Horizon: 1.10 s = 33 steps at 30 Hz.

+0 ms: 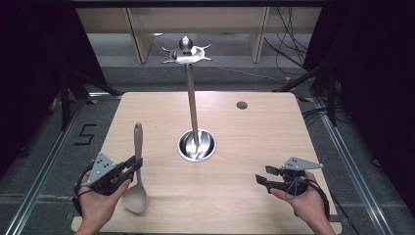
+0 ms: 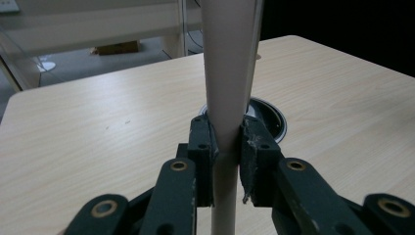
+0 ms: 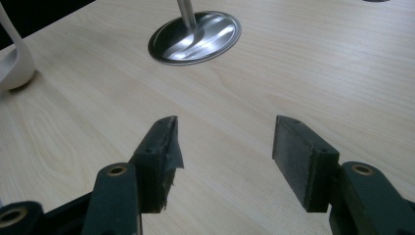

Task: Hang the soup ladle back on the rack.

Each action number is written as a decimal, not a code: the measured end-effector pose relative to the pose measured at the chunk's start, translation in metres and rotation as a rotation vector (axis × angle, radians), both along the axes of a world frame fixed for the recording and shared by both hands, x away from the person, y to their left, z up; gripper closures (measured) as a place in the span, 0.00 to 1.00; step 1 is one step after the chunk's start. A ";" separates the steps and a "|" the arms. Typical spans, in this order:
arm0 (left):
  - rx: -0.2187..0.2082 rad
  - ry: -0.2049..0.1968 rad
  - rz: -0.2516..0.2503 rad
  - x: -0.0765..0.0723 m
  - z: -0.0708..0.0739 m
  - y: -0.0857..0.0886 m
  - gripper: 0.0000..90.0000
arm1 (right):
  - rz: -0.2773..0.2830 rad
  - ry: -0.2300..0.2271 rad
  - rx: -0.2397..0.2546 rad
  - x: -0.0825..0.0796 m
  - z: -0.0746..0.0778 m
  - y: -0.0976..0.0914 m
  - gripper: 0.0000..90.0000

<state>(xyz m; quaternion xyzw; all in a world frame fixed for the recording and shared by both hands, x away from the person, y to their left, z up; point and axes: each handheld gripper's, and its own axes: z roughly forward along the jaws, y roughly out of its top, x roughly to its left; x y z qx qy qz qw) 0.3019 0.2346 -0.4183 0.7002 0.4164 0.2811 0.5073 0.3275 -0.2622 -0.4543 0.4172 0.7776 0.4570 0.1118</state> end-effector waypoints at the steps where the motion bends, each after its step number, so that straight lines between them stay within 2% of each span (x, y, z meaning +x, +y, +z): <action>1: 0.009 -0.007 -0.004 0.000 0.002 -0.002 0.84 | 0.000 0.000 0.000 0.000 0.000 0.000 0.48; 5: -0.006 -0.020 -0.006 0.002 0.007 -0.011 0.84 | 0.002 0.008 -0.011 0.000 0.001 0.000 0.48; 6: 0.017 -0.018 -0.021 0.004 0.009 -0.011 0.84 | 0.004 0.000 -0.016 0.000 0.001 0.000 0.48; 16: -0.042 -0.064 -0.036 0.016 0.027 -0.036 0.84 | -0.003 -0.006 -0.007 0.001 0.000 -0.001 0.48; 17: -0.036 -0.062 -0.033 0.017 0.029 -0.038 0.84 | 0.005 -0.030 -0.024 0.002 0.000 -0.002 0.48; 19: -0.042 -0.061 -0.032 0.018 0.032 -0.042 0.84 | 0.007 -0.033 -0.025 0.002 0.000 -0.002 0.48; 25: -0.046 -0.071 -0.036 0.023 0.042 -0.056 0.84 | 0.004 -0.035 -0.025 0.002 -0.001 -0.002 0.48; 28: -0.061 -0.073 -0.036 0.026 0.044 -0.059 0.84 | 0.004 -0.032 -0.026 0.003 -0.001 -0.002 0.48; 33: -0.059 -0.073 -0.025 0.027 0.051 -0.064 0.84 | 0.002 -0.032 -0.025 0.003 0.000 -0.002 0.48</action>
